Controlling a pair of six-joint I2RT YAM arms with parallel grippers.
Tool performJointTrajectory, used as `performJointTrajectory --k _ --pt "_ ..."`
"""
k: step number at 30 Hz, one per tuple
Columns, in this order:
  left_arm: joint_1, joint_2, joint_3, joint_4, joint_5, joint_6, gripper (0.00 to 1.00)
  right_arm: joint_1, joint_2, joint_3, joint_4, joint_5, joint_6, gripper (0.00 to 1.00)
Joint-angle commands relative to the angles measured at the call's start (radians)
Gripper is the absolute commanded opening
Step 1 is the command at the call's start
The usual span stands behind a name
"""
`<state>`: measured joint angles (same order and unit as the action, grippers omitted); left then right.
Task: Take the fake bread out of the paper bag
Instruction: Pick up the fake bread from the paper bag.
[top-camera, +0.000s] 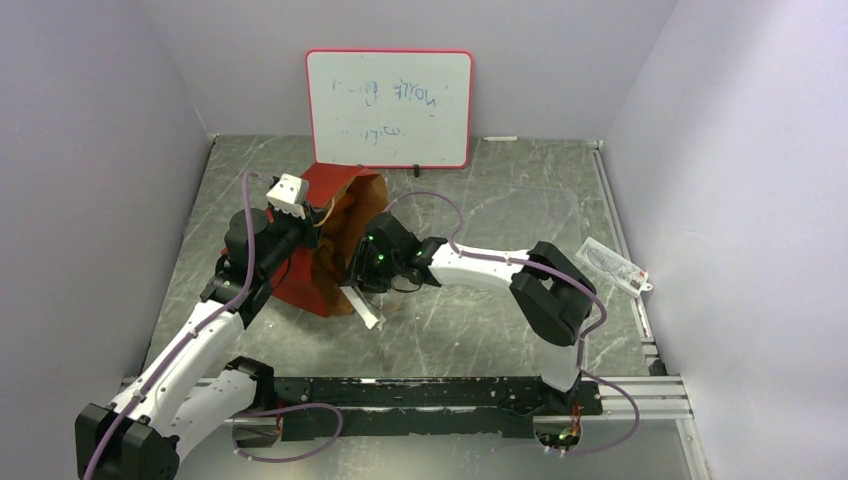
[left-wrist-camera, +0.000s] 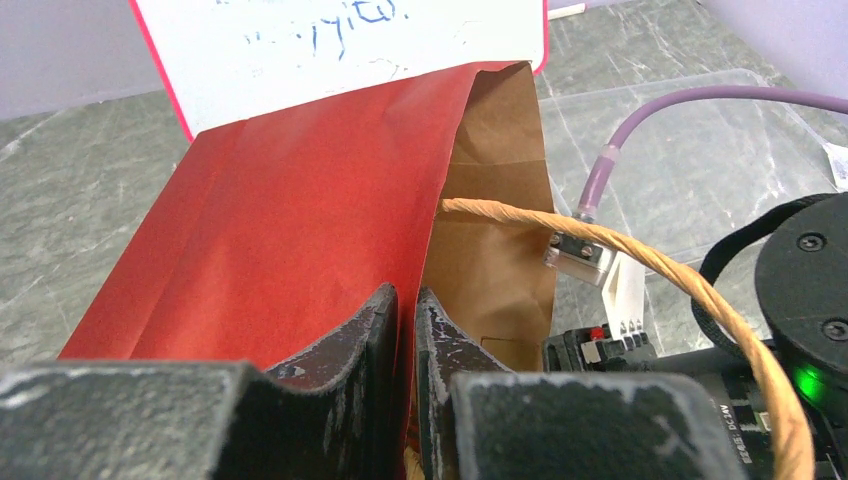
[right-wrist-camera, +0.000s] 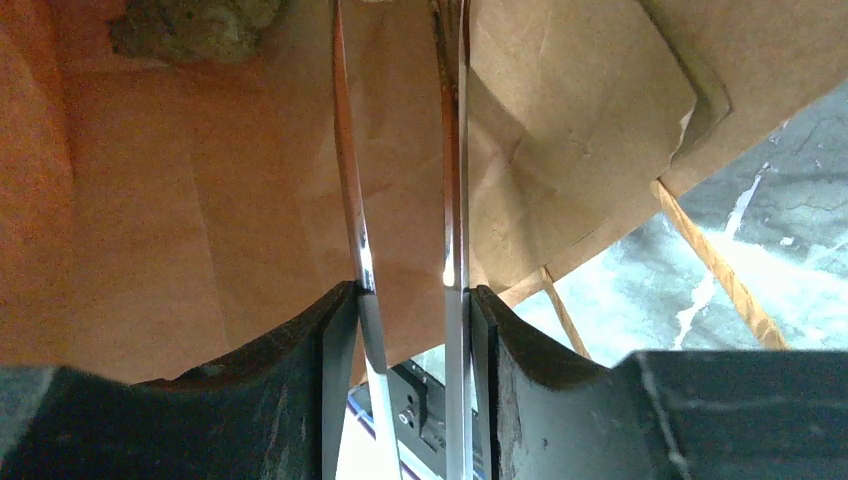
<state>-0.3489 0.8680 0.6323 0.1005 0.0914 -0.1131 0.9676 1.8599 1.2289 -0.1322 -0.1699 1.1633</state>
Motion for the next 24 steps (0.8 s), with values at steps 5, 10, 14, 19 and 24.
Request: performJointTrajectory --k 5,10,14,19,24 --pt "-0.009 0.001 0.007 0.085 0.033 -0.019 0.07 -0.039 0.037 0.018 0.071 -0.05 0.012 0.44" --pt "-0.009 0.006 0.006 0.088 0.035 -0.02 0.07 -0.061 0.072 0.031 0.109 -0.088 0.005 0.45" --pt "-0.008 0.009 0.009 0.084 0.031 -0.02 0.07 -0.073 0.103 0.04 0.136 -0.117 0.001 0.45" --pt "-0.009 0.013 0.013 0.079 0.025 -0.02 0.07 -0.083 0.129 0.041 0.185 -0.147 0.005 0.41" --pt "-0.009 0.022 0.029 0.064 -0.018 -0.02 0.07 -0.089 0.113 0.01 0.218 -0.164 0.012 0.22"
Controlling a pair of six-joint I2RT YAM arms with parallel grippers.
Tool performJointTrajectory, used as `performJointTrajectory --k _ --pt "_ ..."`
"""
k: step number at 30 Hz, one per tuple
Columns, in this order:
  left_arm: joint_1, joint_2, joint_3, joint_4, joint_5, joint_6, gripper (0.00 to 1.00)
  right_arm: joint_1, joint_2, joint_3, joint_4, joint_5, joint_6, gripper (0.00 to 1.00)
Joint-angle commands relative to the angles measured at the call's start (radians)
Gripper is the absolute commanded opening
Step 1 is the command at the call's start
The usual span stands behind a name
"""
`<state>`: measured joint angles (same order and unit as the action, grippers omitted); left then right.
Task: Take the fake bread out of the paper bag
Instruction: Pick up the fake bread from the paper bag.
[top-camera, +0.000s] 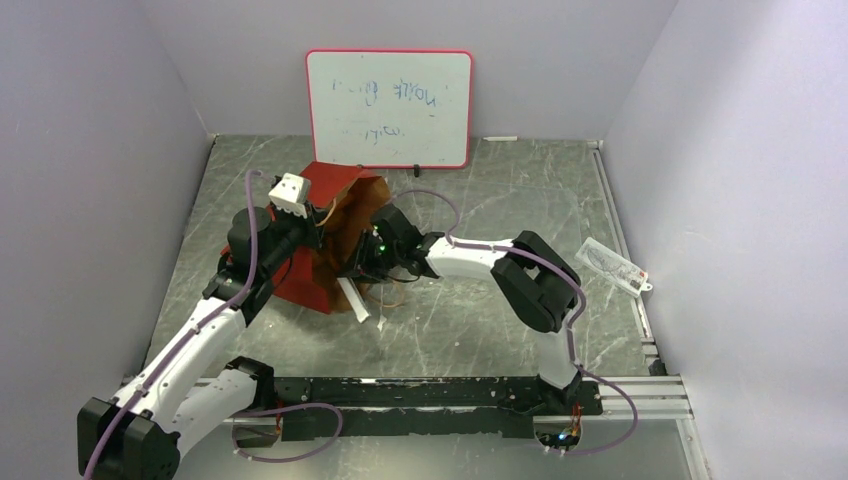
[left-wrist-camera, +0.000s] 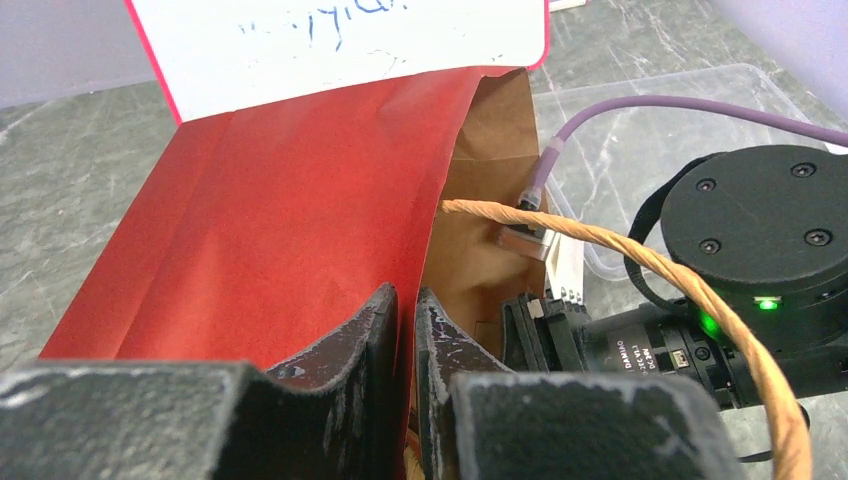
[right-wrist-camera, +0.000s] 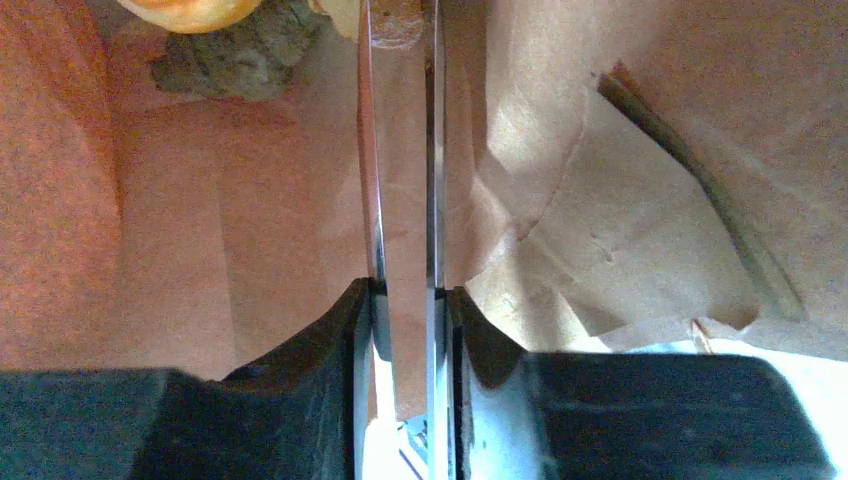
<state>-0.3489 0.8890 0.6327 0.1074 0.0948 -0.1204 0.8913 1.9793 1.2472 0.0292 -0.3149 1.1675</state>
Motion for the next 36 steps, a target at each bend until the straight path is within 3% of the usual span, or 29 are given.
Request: performJointTrajectory --k 1,8,26,36 --pt "-0.009 0.006 0.034 0.052 -0.038 -0.014 0.07 -0.013 -0.017 -0.019 0.056 -0.017 0.006 0.2" --pt "-0.009 0.02 0.063 0.023 -0.16 -0.045 0.07 -0.017 -0.145 -0.15 0.073 0.021 0.005 0.07" --pt "-0.01 0.065 0.06 0.033 -0.241 -0.095 0.07 -0.017 -0.532 -0.317 -0.111 0.211 -0.092 0.04" --pt "-0.01 0.055 0.055 0.004 -0.347 -0.113 0.07 -0.016 -0.853 -0.399 -0.272 0.353 -0.091 0.04"
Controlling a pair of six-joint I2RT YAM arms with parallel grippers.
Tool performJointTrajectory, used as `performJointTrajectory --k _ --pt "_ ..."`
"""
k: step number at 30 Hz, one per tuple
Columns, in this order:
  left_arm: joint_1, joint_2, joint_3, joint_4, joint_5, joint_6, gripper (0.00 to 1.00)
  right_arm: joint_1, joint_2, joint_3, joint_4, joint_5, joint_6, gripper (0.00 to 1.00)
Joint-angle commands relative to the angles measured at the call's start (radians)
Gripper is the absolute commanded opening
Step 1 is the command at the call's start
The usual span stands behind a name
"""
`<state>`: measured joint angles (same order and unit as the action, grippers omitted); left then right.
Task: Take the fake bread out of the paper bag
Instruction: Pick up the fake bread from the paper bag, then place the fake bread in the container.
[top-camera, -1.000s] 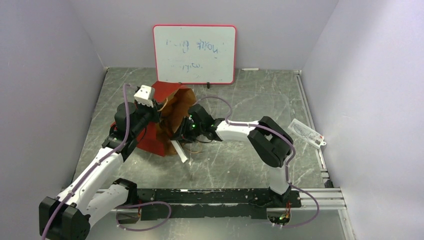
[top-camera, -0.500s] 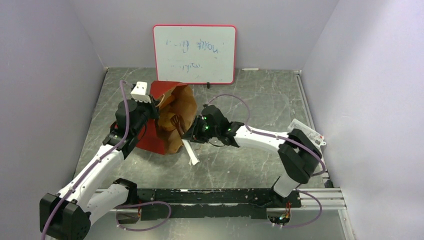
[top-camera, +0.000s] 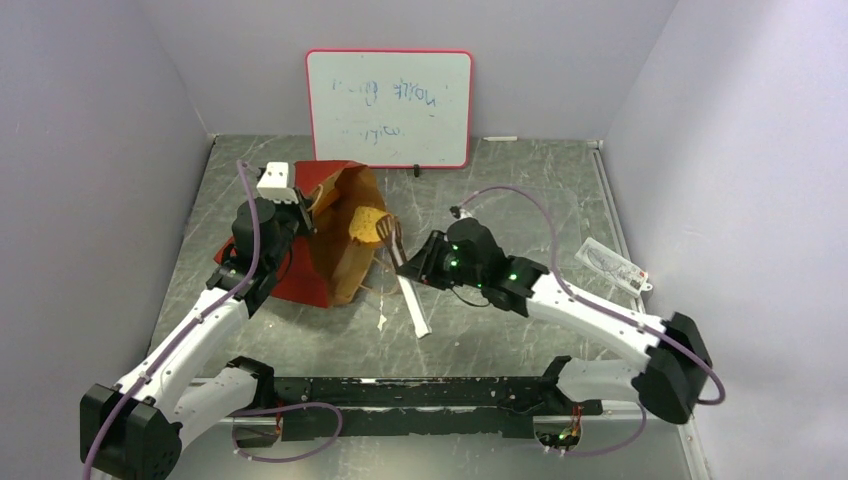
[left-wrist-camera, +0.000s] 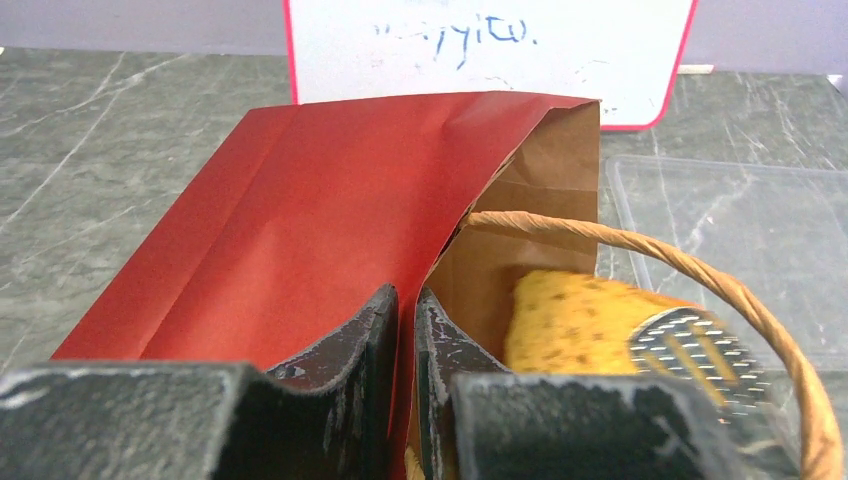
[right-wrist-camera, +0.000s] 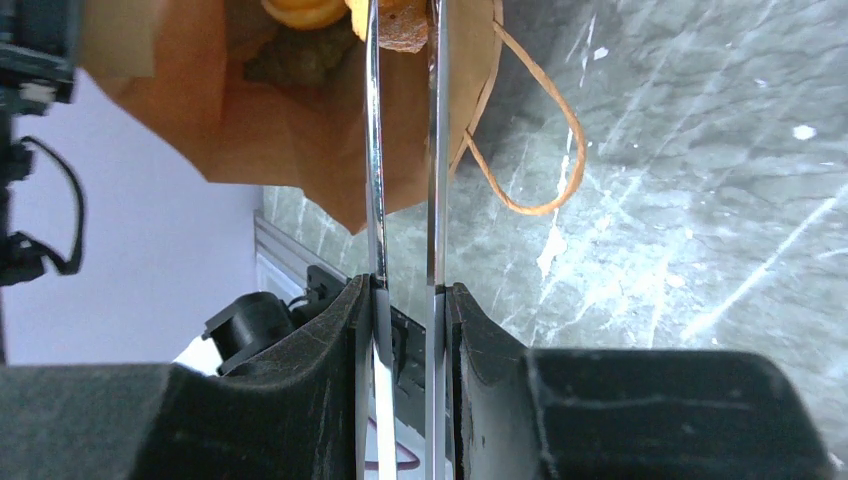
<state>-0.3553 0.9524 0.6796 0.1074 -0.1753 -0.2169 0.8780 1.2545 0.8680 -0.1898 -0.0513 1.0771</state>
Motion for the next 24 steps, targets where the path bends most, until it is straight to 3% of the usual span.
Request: performJointTrajectory --k 1,10,17,24 --pt "-0.004 -0.007 0.008 0.001 -0.085 -0.019 0.07 -0.003 -0.158 -0.023 -0.074 0.116 0.004 0.04" --pt "-0.004 -0.016 0.011 -0.023 -0.095 -0.035 0.07 -0.005 -0.315 -0.061 -0.177 0.327 0.073 0.03" --pt "-0.003 -0.047 0.001 -0.027 -0.086 -0.037 0.07 -0.052 -0.311 -0.144 -0.059 0.465 0.16 0.01" --pt "-0.006 -0.072 -0.015 -0.018 -0.071 -0.038 0.07 -0.312 -0.228 -0.276 0.182 0.294 0.181 0.0"
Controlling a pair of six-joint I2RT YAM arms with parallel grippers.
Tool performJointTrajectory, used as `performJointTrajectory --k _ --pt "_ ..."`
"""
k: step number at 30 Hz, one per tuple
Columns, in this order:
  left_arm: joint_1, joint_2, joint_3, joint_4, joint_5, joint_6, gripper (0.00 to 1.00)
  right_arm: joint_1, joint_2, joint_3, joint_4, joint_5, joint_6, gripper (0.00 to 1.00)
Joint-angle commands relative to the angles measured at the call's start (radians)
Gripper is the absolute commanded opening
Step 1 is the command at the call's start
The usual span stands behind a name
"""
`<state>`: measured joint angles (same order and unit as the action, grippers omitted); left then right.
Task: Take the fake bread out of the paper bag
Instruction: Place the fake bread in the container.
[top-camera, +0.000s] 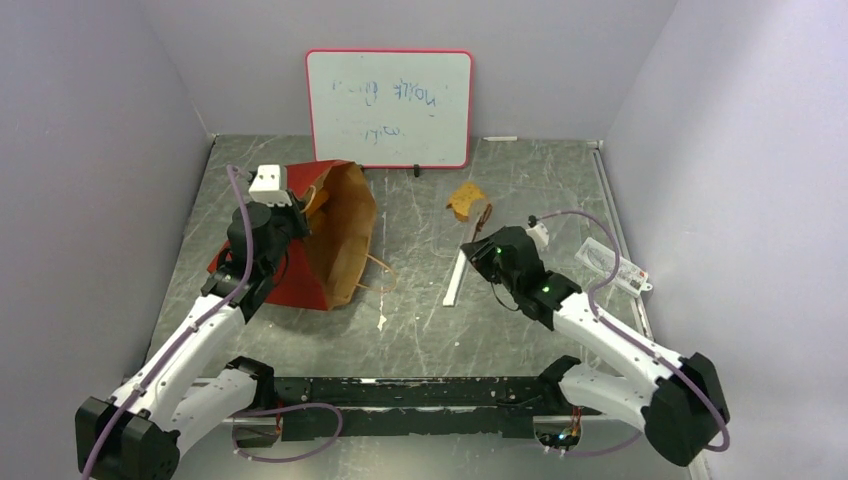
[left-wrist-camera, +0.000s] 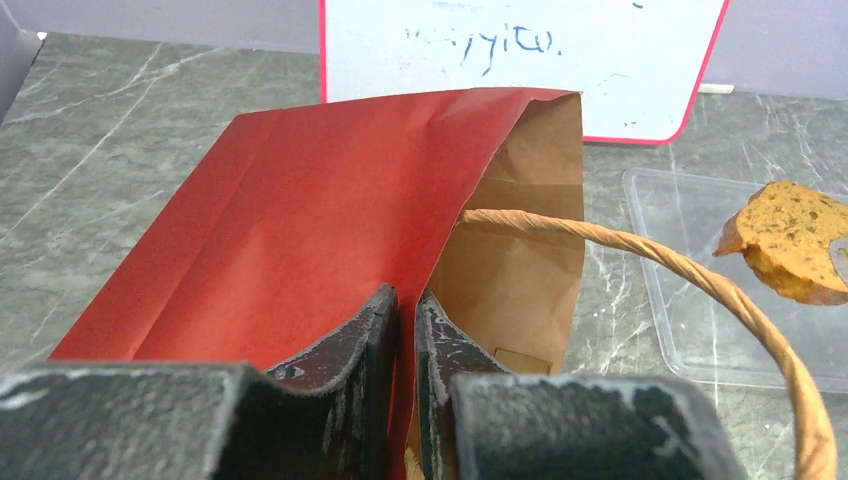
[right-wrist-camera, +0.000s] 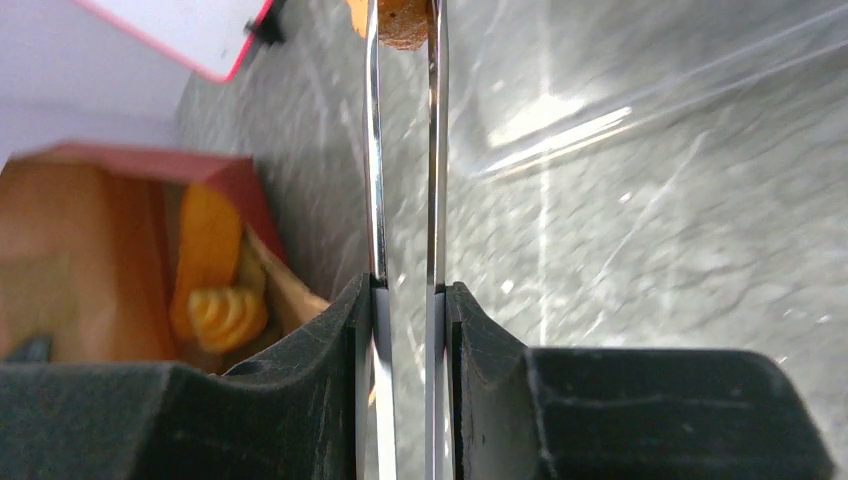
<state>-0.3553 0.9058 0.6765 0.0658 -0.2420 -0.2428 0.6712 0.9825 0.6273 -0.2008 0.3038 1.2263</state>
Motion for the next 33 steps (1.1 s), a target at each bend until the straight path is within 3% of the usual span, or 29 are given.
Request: performJointTrajectory --k 1,9,21,33 --pt "-0.007 -0.028 -0.014 0.026 -0.003 -0.013 0.07 -0.128 0.067 -0.04 0.216 -0.074 0.03 0.0" --pt "-0.008 -0.033 -0.02 0.04 0.013 -0.005 0.07 -0.219 0.216 -0.063 0.412 -0.135 0.059 0.0" --pt "-0.008 -0.036 -0.019 0.047 0.012 0.005 0.07 -0.225 0.365 -0.039 0.506 -0.202 0.099 0.02" --pt "-0.008 -0.044 -0.022 0.051 0.022 0.004 0.07 -0.228 0.402 -0.084 0.55 -0.255 0.113 0.36"
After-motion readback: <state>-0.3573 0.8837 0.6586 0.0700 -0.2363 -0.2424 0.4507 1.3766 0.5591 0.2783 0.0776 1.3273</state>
